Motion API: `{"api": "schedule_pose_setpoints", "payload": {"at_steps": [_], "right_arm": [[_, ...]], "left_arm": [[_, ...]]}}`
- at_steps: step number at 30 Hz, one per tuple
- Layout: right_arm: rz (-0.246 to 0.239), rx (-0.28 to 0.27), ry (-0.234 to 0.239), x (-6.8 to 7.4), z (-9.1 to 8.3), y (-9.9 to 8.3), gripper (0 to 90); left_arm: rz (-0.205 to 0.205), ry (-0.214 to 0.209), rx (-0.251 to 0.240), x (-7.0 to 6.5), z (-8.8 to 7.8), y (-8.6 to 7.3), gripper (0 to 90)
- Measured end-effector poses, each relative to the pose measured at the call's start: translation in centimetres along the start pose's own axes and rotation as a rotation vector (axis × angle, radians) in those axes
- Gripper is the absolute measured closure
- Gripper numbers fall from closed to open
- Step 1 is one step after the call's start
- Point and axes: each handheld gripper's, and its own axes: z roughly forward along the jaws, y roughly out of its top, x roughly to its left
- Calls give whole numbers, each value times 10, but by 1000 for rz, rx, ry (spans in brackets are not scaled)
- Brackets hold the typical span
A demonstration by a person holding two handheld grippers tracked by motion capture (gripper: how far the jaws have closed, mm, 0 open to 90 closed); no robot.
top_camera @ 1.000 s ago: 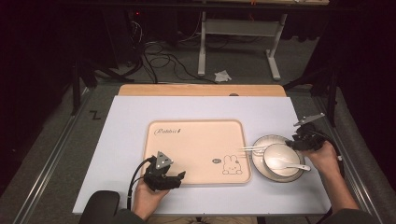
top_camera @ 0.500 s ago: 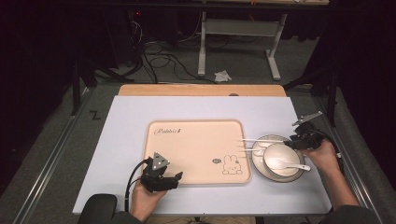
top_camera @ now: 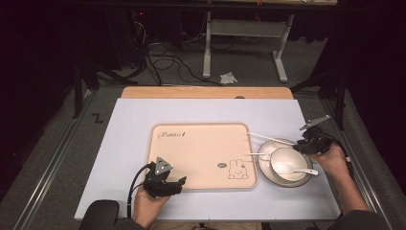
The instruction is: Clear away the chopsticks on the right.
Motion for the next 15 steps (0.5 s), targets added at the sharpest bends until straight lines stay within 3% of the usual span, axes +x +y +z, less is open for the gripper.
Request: {"api": "schedule_pose_setpoints", "payload": {"at_steps": [15], "right_arm": [[-27, 9, -30, -2, 0, -5, 773]], "left_arm": [[-3, 0, 5, 1, 1, 0, 292]]}}
